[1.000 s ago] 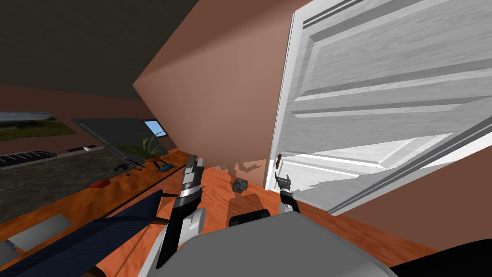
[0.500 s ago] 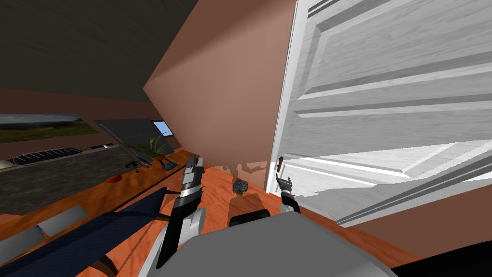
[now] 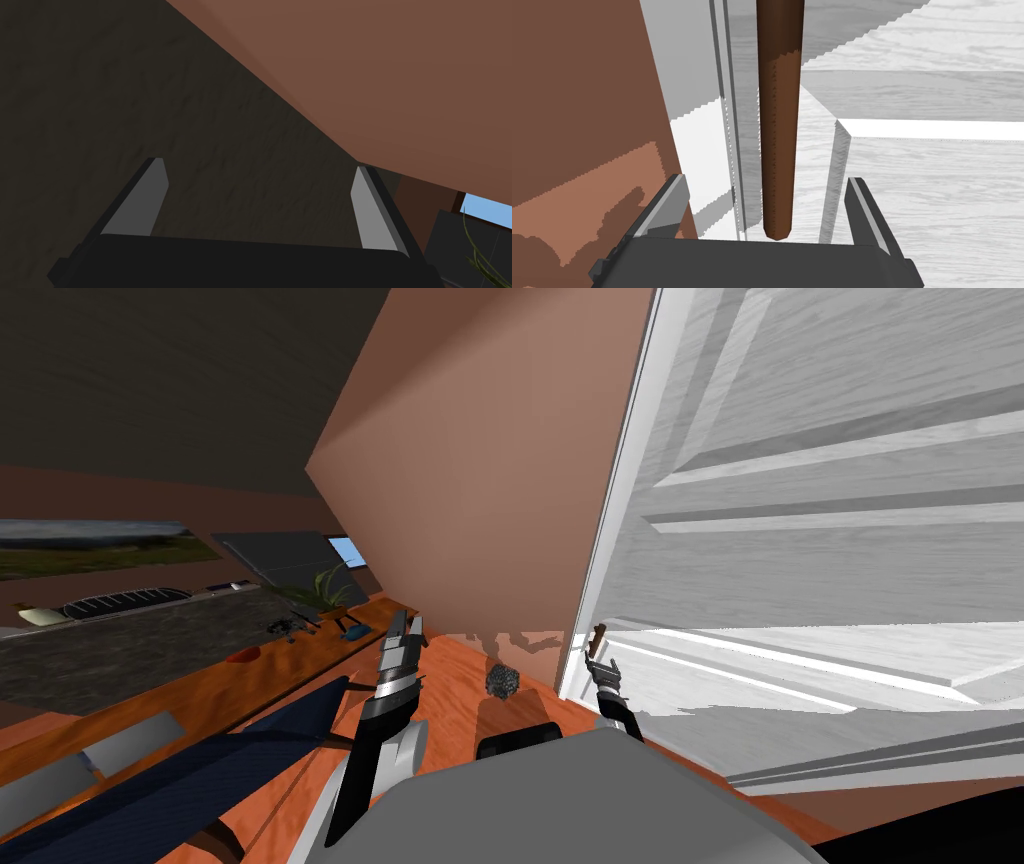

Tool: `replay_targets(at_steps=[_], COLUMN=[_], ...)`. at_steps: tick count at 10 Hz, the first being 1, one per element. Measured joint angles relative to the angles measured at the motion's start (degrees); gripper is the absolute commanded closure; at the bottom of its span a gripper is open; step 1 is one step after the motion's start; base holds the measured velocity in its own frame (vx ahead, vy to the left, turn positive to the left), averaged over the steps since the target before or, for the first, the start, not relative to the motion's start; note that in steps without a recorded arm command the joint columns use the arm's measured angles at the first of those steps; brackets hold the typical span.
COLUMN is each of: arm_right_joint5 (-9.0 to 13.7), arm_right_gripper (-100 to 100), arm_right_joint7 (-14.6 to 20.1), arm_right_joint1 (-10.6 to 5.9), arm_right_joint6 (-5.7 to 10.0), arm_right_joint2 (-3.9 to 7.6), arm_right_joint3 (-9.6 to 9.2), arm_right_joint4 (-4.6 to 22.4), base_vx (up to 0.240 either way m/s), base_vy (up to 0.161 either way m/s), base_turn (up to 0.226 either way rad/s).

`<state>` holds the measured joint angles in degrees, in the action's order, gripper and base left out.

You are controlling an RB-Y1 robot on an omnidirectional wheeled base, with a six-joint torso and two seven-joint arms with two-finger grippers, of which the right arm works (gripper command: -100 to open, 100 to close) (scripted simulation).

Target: Pull the door open

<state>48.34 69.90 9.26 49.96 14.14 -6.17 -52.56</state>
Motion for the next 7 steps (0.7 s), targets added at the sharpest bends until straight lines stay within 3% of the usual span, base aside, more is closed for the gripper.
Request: replay_targets(at_steps=[3, 4, 5, 7], arm_right_joint5=[0.55, 0.72, 0.78, 1.11], arm_right_gripper=[-100, -100, -100, -100], arm_right_joint7=[3.56, 4.49, 5.49, 7.78], arm_right_joint1=[-0.56, -0.05, -0.72, -0.02], arm_right_joint6=[0.37, 0.49, 0.88, 1.23], arm_right_joint2=[2.9, 3.63, 4.19, 5.89], arm_right_joint3=[0.71, 0.93, 1.02, 1.36], arm_right_joint4=[2.95, 3.0, 4.59, 5.62], base_vx=[0.09, 0.093, 0.135, 0.099], base_vy=[-0.001, 0.01, 0.008, 0.009], base_turn=[0.073, 0.067, 0.099, 0.009])
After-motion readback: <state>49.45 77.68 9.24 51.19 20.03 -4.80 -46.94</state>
